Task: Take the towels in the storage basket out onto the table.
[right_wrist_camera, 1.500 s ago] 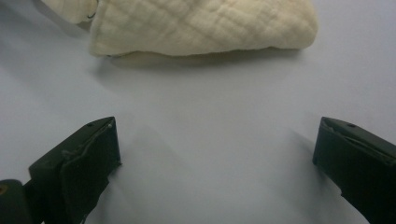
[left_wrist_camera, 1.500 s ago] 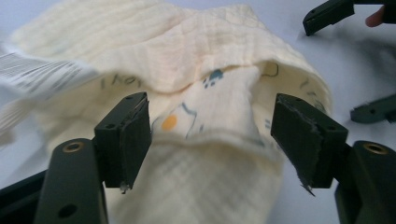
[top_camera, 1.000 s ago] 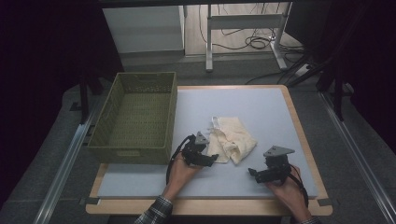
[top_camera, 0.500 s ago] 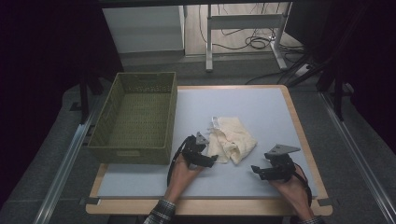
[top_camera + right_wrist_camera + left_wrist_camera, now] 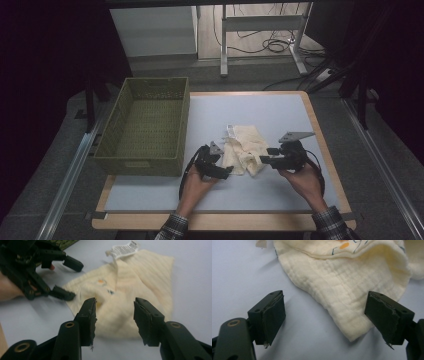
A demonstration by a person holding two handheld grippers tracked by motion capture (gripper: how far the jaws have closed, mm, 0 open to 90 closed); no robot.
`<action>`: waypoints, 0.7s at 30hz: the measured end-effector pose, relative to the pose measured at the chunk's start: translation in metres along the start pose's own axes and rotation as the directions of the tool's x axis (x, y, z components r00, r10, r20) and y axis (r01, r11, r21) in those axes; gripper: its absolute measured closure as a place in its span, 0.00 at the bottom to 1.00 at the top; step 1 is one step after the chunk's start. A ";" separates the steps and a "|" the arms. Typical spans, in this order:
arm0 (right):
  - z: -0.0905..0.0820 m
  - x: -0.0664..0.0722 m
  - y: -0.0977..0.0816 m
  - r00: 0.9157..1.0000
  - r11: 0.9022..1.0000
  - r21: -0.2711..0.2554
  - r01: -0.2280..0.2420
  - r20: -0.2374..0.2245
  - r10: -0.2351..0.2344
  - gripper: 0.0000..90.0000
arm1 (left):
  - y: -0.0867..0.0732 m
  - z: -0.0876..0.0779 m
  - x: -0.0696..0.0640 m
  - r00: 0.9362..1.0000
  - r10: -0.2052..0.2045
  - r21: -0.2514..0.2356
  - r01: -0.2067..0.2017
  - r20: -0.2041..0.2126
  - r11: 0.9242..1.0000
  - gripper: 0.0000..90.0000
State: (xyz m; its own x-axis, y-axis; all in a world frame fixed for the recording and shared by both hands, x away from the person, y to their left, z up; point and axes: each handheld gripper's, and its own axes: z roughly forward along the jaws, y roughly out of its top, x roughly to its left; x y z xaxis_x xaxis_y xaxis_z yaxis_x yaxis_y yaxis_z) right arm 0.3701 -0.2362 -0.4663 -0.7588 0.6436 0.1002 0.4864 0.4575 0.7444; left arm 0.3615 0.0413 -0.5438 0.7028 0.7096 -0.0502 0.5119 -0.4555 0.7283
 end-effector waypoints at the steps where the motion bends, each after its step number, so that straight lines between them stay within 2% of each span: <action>1: 0.006 0.000 0.005 1.000 1.000 0.005 0.005 -0.002 -0.005 0.61 | 0.000 0.000 0.000 1.000 0.000 0.000 0.000 0.000 1.000 0.19; 5: 0.031 -0.003 0.021 1.000 1.000 0.030 0.007 -0.011 -0.006 0.66 | 0.000 0.000 0.000 1.000 0.002 0.000 -0.002 -0.001 1.000 0.19; 10: 0.060 -0.007 0.039 1.000 1.000 0.028 0.002 -0.019 -0.002 0.65 | 0.000 0.000 0.000 1.000 0.002 -0.001 -0.002 -0.001 1.000 0.19; 12: 0.070 -0.007 0.045 1.000 0.999 0.032 0.007 -0.008 -0.007 0.60 | 0.000 0.000 0.000 1.000 0.002 0.000 -0.002 -0.001 1.000 0.19; 16: 0.092 -0.008 0.049 0.999 0.997 0.070 0.020 0.027 -0.022 0.60 | 0.000 0.000 0.000 1.000 0.002 0.000 -0.002 -0.001 1.000 0.19; 19: 0.104 -0.009 0.045 0.996 0.992 0.117 0.048 0.070 -0.056 0.68 | 0.000 0.000 0.000 1.000 0.000 0.000 0.000 0.000 1.000 0.19; 21: 0.109 -0.009 0.042 0.991 0.987 0.147 0.071 0.103 -0.087 0.80 | 0.000 0.000 0.000 1.000 -0.001 -0.001 0.001 0.000 1.000 0.19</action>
State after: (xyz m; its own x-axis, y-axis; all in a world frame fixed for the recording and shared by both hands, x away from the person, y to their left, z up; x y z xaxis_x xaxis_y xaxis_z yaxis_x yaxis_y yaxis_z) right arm 0.4448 -0.1562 -0.5079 -0.7492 0.6615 -0.0335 0.4898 0.5874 0.6442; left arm 0.3613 0.0416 -0.5438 0.7026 0.7098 -0.0507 0.5120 -0.4547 0.7288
